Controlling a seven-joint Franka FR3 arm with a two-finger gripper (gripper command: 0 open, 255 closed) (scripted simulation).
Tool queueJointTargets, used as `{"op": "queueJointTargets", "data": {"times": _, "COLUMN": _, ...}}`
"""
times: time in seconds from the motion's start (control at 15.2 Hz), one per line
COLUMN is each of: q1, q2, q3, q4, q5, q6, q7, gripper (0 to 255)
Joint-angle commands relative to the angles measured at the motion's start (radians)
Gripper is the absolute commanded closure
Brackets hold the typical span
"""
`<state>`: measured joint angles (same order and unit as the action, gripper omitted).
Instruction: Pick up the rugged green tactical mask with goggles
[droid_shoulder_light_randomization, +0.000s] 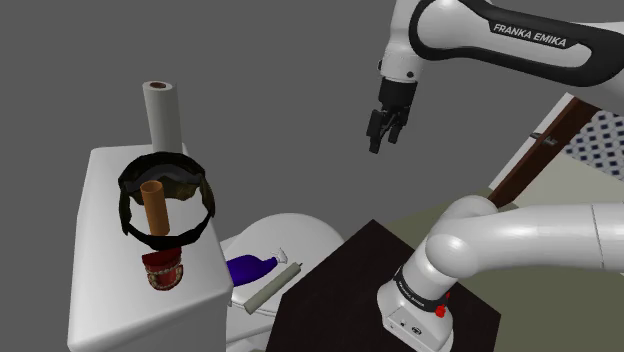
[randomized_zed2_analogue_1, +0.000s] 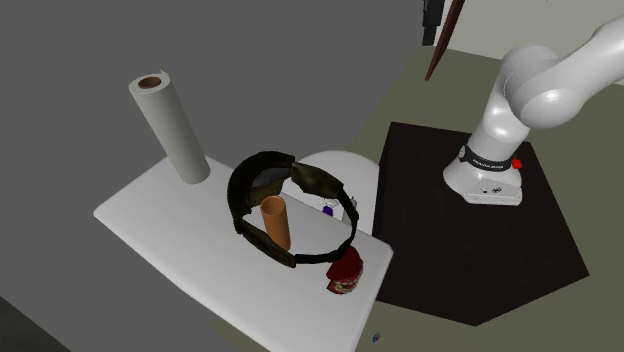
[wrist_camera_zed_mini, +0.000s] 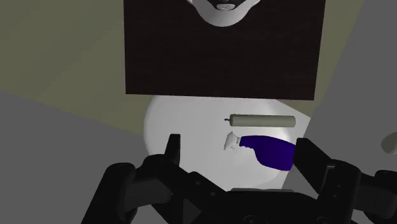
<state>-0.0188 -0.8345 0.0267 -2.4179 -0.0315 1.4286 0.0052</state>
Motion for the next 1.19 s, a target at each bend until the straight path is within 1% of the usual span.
{"op": "queueJointTargets", "data": {"times": 0.0, "q1": 0.0, "q2": 0.0, "q3": 0.0, "q4": 0.0, "q5": 0.0, "q6": 0.0, "q7": 0.0, "gripper": 0}}
{"op": "queueJointTargets", "data": {"times": 0.33, "q1": 0.027, "q2": 0.052, "q3": 0.112, "q4": 0.004, "q5": 0.102, "q6": 0.068, "q7": 0.144, "gripper": 0}}
{"op": "queueJointTargets", "data": {"times": 0.59, "q1": 0.044, "q2": 0.118, "q3": 0.2, "q4": 0.029, "q5": 0.169, "q6": 0.131, "q7": 0.257, "gripper": 0}}
{"op": "queueJointTargets", "data": {"times": 0.86, "q1": 0.053, "q2": 0.204, "q3": 0.288, "q4": 0.075, "q5": 0.218, "q6": 0.197, "q7": 0.367, "gripper": 0}}
{"op": "queueJointTargets", "data": {"times": 1.12, "q1": 0.052, "q2": 0.307, "q3": 0.375, "q4": 0.141, "q5": 0.244, "q6": 0.262, "q7": 0.479, "gripper": 0}}
